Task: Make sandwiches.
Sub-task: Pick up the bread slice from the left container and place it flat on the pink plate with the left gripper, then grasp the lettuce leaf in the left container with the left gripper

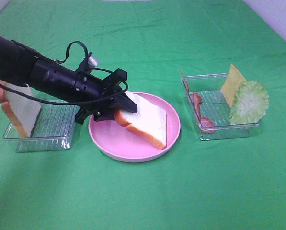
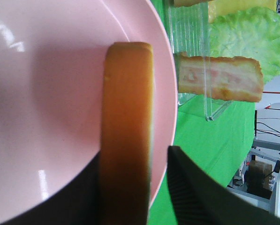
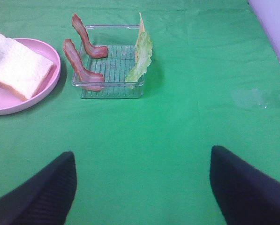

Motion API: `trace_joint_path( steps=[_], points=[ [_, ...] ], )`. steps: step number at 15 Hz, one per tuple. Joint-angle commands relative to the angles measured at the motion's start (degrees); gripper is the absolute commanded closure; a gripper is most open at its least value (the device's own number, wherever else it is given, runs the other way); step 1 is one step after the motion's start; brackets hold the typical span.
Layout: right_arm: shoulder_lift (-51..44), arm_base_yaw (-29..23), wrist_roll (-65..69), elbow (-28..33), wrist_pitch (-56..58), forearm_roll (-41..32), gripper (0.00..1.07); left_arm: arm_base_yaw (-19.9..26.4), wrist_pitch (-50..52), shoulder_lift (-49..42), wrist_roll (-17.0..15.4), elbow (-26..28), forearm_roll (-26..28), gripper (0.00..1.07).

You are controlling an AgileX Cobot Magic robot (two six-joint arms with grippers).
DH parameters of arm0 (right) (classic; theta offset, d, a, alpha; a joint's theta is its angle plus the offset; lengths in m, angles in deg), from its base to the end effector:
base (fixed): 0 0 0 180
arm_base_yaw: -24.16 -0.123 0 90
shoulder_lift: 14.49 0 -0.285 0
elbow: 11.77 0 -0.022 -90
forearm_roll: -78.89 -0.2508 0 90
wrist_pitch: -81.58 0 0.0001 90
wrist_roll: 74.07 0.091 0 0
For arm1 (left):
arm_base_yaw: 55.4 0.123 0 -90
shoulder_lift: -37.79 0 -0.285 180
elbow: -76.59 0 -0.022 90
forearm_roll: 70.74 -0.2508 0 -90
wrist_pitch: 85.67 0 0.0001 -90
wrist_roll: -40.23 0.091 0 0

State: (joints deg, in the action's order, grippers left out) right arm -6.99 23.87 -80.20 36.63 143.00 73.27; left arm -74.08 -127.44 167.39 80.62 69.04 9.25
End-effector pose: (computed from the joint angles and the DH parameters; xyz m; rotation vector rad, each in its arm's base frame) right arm -0.0067 0.0078 0.2775 -0.1201 2.0406 0.0538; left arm 0.3662 -0.1869 0.1168 -0.1068 2.6808 -1.2604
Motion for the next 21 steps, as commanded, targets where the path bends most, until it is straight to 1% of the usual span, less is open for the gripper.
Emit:
trace_joint_path(
  steps=[1,2,3,4,5,7,8,9,10,11,13,16,17,19,20,21],
  points=[
    [-0.9,0.3,-0.7,0.1,-0.6,-0.1,0.33,-0.3,0.6,-0.6,0.4,-0.1,-0.5,0.31],
    [-0.9,0.3,-0.7,0.1,-0.6,-0.1,0.33,-0.3,0.8,-1.8,1.0,1.0,-4.2,0.22],
    [-0.9,0.3,-0.7,0.1,-0.6,-0.1,0.33,-0.3,0.7,-2.1,0.1,2.1,-6.9,0.22],
    [-0.9,0.3,-0.7,0.1,-0.6,-0.1,0.33,-0.3,0.7,-2.2,-0.3,2.4,-7.9,0.22],
    [-0.9,0.3,-0.7,0.1,-0.6,-0.1,0.33,-0.3,0.9,-2.7,-3.1,3.6,-12.0,0.22],
    [-0.9,0.3,-0.7,0.1,-0.6,-0.1,0.33,-0.5,-0.1,-2.8,-11.3,6.4,-21.0,0.22],
    [-0.9,0.3,-0.7,0.1,-0.6,-0.1,0.33,-0.6,-0.3,-2.8,-14.0,7.4,-24.5,0.22],
    [-0.9,0.3,-0.7,0.1,-0.6,-0.1,0.33,-1.6,-1.8,-2.8,-19.8,9.8,-32.8,0.22],
    [-0.9,0.3,-0.7,0.1,-0.6,-0.1,0.33,-2.0,-2.5,-2.8,-21.9,10.9,-35.3,0.22],
    [-0.9,0.3,-0.7,0.1,-0.6,-0.1,0.33,-3.5,-6.5,-2.9,-29.9,16.0,-46.1,0.23],
    [-0.9,0.3,-0.7,0.1,-0.6,-0.1,0.33,-3.8,-12.4,-2.9,-33.1,22.6,-53.1,0.23],
    [-0.9,0.3,-0.7,0.1,-0.6,-0.1,0.33,-3.7,-23.3,-2.9,-39.2,32.7,-64.9,0.23],
    [-0.9,0.3,-0.7,0.1,-0.6,-0.1,0.33,-3.7,-24.8,-2.9,-40.4,34.3,-67.0,0.23],
    [-0.9,0.3,-0.7,0.1,-0.6,-0.1,0.33,-3.7,-32.1,-2.9,-43.4,39.4,-73.6,0.23],
    [-0.9,0.3,-0.7,0.1,-0.6,-0.1,0.33,-3.7,-32.0,-3.6,-44.4,40.2,-75.6,0.23],
    [-0.8,0.3,-0.7,0.1,-0.6,-0.1,0.33,-3.7,-32.0,-4.8,-44.3,40.0,-76.5,0.23]
  ],
)
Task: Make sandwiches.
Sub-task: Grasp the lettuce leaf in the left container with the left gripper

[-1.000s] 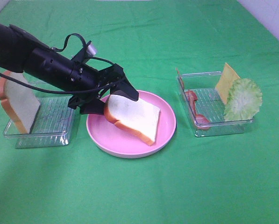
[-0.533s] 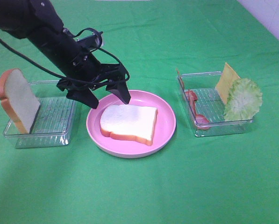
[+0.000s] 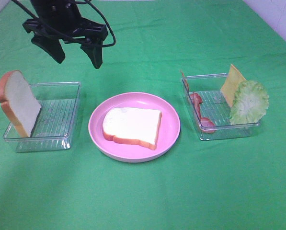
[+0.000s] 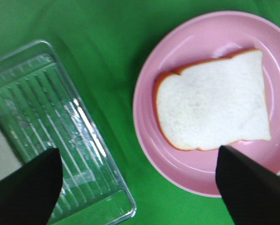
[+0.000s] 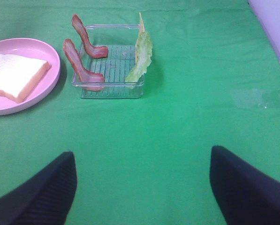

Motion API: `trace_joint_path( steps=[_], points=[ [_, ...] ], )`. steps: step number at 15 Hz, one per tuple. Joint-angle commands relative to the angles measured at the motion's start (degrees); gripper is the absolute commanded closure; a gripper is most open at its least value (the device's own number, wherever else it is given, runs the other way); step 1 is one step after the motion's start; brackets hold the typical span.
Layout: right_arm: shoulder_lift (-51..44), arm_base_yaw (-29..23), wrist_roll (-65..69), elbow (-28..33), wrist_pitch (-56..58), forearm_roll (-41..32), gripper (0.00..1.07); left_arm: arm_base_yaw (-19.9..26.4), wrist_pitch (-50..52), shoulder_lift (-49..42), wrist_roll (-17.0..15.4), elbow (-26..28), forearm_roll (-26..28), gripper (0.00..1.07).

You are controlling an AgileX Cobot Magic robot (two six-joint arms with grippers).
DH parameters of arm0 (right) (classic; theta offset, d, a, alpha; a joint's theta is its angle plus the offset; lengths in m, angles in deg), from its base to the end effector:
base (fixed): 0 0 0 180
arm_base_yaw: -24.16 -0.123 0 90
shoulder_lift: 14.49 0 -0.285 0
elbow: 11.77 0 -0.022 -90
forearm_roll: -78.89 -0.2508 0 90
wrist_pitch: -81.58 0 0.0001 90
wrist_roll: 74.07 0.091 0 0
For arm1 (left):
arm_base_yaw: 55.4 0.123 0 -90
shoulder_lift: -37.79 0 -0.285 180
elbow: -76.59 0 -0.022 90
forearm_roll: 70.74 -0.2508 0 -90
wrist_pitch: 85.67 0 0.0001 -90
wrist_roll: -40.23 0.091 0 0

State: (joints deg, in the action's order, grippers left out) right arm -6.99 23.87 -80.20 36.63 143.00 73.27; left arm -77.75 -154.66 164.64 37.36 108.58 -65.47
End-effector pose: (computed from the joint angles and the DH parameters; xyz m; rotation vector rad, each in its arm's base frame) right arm -0.0067 0.0078 0.2775 -0.1201 2.0406 0.0538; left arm 0.4113 -0.1776 0.2647 0.4574 2.8419 -0.2164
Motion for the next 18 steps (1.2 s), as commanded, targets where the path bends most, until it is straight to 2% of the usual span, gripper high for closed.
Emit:
trace_joint_path(
  steps=[1,3,5,12,13,16,18],
  points=[
    [-0.8,0.3,-0.7,0.1,-0.6,-0.1,0.33,-0.1,-4.8,-3.4,-1.0,0.4,-2.0,0.23],
    [-0.8,0.3,-0.7,0.1,-0.6,-0.1,0.33,-0.1,-4.8,-8.3,-1.0,-1.7,-2.1,0.24],
    [-0.8,0.3,-0.7,0.1,-0.6,-0.1,0.33,-0.1,-4.8,-15.1,-1.0,-6.4,-2.6,0.24],
    [-0.8,0.3,-0.7,0.1,-0.6,1.0,0.33,-0.1,-4.6,-44.2,-2.2,-34.4,-2.8,0.24],
    [-0.8,0.3,-0.7,0.1,-0.6,1.0,0.33,-0.1,-4.5,-45.9,-2.3,-36.2,-2.8,0.24],
    [-0.8,0.3,-0.7,0.1,-0.6,1.0,0.33,-0.1,0.5,-60.8,-2.1,-50.0,-3.5,0.24],
    [-0.8,0.3,-0.7,0.1,-0.6,0.7,0.33,-0.1,2.3,-66.5,-1.1,-54.2,-4.2,0.24]
  ],
)
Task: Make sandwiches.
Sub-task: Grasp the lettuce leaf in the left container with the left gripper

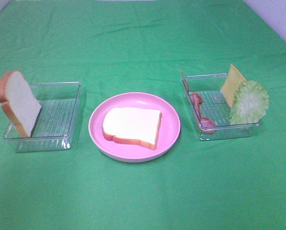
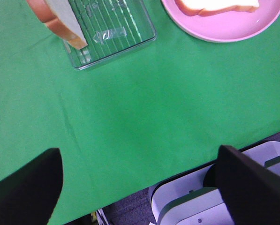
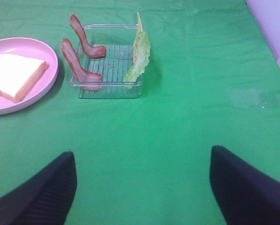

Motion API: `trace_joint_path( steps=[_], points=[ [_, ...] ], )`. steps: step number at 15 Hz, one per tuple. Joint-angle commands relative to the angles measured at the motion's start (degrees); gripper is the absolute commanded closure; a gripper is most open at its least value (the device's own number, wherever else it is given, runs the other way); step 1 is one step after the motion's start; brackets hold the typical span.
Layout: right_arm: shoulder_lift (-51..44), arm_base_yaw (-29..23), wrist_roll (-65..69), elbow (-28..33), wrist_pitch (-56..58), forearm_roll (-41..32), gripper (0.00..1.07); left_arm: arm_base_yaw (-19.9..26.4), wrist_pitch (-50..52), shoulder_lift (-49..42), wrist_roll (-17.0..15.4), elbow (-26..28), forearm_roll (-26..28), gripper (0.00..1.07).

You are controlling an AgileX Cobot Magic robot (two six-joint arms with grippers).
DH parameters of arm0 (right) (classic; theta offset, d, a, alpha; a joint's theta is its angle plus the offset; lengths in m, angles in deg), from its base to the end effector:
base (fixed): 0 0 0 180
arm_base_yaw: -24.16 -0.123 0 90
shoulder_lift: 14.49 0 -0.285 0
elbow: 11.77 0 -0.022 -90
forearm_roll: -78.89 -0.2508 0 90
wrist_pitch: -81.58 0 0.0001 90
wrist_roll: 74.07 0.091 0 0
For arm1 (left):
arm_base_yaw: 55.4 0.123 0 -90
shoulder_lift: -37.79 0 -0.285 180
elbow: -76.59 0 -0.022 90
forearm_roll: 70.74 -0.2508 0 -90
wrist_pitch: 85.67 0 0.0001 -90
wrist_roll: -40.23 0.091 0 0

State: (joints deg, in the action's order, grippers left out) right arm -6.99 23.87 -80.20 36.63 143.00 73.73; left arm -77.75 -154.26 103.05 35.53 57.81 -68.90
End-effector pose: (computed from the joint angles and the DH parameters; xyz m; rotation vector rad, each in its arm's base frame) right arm -0.0066 0.0072 0.2774 -0.1197 2.0411 0.0442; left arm 0.1559 -0.0670 0.3489 0.4050 2.6472 -0.1951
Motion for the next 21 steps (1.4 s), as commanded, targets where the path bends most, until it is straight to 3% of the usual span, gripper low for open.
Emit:
trace_joint_path(
  steps=[1,5,9,13,15,19,21],
  points=[
    [-0.8,0.3,-0.7,0.1,-0.6,-0.3,0.33,-0.1,2.2,-8.5,1.3,-5.8,-1.3,0.24],
    [1.3,0.3,-0.1,-0.5,-1.4,1.2,0.33,-0.1,3.2,-25.7,1.9,-15.2,-3.8,0.24],
    [8.4,0.3,3.3,-1.5,-10.5,1.7,0.33,-0.1,1.8,-41.4,1.9,-22.7,-3.3,0.24],
    [25.0,0.3,4.1,-1.5,-15.8,1.7,0.37,-0.1,1.6,-52.4,1.8,-25.7,-3.2,0.24],
    [36.0,0.3,4.1,-1.6,-20.5,-2.6,0.37,-0.1,1.9,-56.3,1.8,-26.8,-2.9,0.24],
    [61.4,0.3,3.0,-11.0,-20.2,-8.1,0.37,-0.1,6.5,-59.0,2.7,-28.5,-3.3,0.24],
    [68.1,0.3,1.5,-16.0,-18.8,-8.1,0.37,-0.1,8.8,-59.0,3.4,-29.9,-2.2,0.24]
  ],
)
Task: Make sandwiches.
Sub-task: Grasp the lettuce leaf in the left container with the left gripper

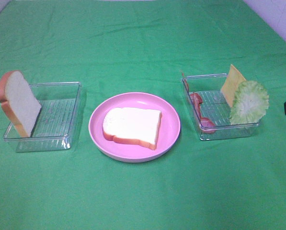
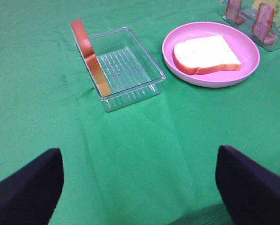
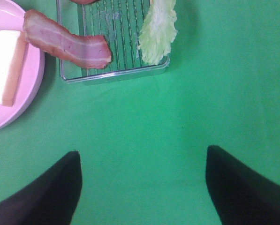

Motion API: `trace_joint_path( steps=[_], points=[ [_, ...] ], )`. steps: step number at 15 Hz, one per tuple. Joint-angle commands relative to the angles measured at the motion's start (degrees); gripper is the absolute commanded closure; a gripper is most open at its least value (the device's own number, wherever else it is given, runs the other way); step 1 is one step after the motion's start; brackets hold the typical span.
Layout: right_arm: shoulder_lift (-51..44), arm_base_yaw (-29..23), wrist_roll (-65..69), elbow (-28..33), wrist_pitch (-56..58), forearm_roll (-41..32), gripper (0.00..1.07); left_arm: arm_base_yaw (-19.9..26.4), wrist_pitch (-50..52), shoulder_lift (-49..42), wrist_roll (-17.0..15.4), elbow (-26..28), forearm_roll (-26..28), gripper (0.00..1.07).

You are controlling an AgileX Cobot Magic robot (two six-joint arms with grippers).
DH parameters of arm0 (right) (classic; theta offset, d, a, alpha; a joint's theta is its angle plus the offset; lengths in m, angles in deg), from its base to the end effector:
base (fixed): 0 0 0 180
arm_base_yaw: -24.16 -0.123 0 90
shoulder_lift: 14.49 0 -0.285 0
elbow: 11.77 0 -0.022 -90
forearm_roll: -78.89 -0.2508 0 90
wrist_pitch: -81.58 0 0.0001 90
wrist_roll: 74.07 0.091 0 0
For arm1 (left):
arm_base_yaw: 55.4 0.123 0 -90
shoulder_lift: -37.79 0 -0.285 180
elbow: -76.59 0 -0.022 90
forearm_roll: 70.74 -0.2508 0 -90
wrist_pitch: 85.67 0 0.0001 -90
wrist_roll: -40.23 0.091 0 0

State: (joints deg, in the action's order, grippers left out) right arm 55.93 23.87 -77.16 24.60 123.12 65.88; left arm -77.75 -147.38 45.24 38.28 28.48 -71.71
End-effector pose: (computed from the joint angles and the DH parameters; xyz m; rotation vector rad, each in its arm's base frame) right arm 0.1990 0.0146 0.2641 0.0884 2.5753 0.2388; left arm -0.0063 0.0041 0.2782 0.3629 2.0231 -0.2438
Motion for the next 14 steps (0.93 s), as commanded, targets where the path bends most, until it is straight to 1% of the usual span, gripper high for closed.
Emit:
trace_joint_path(
  steps=[1,3,4,5,7,9,11,14],
  points=[
    [12.8,0.3,-3.8,-12.0,5.0,0.1,0.37,-0.1,1.9,-1.1,0.7,-0.6,0.6,0.24],
    [20.1,0.3,-4.0,-20.7,10.8,1.2,0.37,-0.1,1.9,-1.1,0.8,-0.6,0.6,0.24],
    [23.5,0.3,-4.0,-26.1,13.9,1.8,0.37,-0.1,1.9,-1.1,0.8,-0.6,0.6,0.24],
    [25.4,0.4,-4.0,-28.9,16.0,2.0,0.37,-0.1,1.9,-1.1,0.8,-0.6,0.6,0.24],
    [33.1,0.5,-4.0,-38.2,22.9,2.8,0.37,-0.1,1.9,-1.1,0.8,-0.6,0.6,0.24],
    [39.8,0.5,-4.0,-44.4,27.0,2.9,0.37,-0.1,1.9,-1.1,0.8,-0.6,0.6,0.24],
    [45.8,0.5,-4.2,-48.8,28.5,4.3,0.37,-0.1,1.9,-1.1,0.8,-0.6,0.6,0.24],
    [50.6,0.5,-4.2,-50.1,27.5,5.8,0.37,-0.1,1.9,-1.1,0.8,-0.6,0.6,0.24]
  ],
)
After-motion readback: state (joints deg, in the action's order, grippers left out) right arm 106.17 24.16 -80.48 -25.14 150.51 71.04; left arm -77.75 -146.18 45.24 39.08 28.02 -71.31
